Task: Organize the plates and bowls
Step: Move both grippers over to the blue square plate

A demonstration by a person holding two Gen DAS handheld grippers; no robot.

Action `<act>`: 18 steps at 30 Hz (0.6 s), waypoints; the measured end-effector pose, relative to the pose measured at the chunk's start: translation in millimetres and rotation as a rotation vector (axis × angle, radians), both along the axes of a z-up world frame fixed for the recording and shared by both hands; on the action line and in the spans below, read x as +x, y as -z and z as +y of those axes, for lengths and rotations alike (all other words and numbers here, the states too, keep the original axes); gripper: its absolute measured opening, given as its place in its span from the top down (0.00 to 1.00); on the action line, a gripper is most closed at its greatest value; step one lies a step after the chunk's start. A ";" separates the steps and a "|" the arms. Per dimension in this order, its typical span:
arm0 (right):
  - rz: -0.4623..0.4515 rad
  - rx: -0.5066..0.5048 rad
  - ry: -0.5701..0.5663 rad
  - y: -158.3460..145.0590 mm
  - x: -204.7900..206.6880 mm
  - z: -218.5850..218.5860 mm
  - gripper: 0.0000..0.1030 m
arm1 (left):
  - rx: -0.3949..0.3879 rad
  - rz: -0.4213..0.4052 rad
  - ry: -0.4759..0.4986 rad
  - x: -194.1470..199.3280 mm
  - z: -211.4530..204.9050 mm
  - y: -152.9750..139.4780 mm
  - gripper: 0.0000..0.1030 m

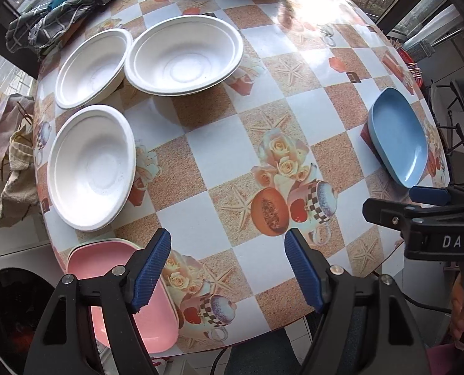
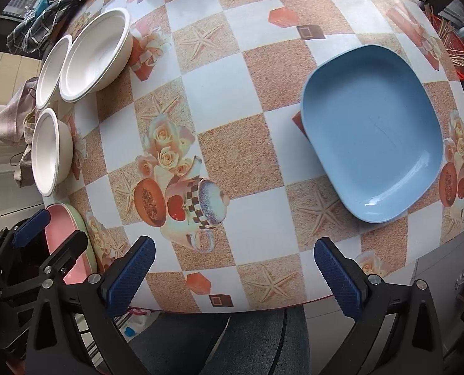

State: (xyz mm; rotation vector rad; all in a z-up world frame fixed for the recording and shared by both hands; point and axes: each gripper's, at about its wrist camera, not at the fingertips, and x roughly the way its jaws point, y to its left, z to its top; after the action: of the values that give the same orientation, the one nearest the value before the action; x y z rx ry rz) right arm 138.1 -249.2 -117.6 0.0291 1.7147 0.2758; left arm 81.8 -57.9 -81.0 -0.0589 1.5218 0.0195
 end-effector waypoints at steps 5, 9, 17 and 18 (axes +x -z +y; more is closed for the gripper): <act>-0.055 -0.014 0.058 -15.6 16.4 -34.6 0.00 | -0.073 0.023 0.026 24.1 -30.4 4.9 0.23; -0.117 -0.023 0.072 -26.3 30.4 -60.9 0.00 | -0.104 0.072 0.048 40.5 -54.6 14.1 0.23; -0.199 -0.113 0.054 -22.0 50.7 -106.2 0.00 | -0.117 0.107 0.093 63.4 -92.4 25.8 0.23; -0.190 -0.120 0.055 -18.4 52.6 -112.0 0.00 | -0.119 0.115 0.094 66.6 -96.6 28.4 0.23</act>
State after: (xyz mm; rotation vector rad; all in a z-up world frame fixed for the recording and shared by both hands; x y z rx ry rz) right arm 190.7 -361.2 -99.2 -0.0371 1.5358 0.1299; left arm 148.4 -154.5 -109.4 -0.0825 1.6384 -0.1445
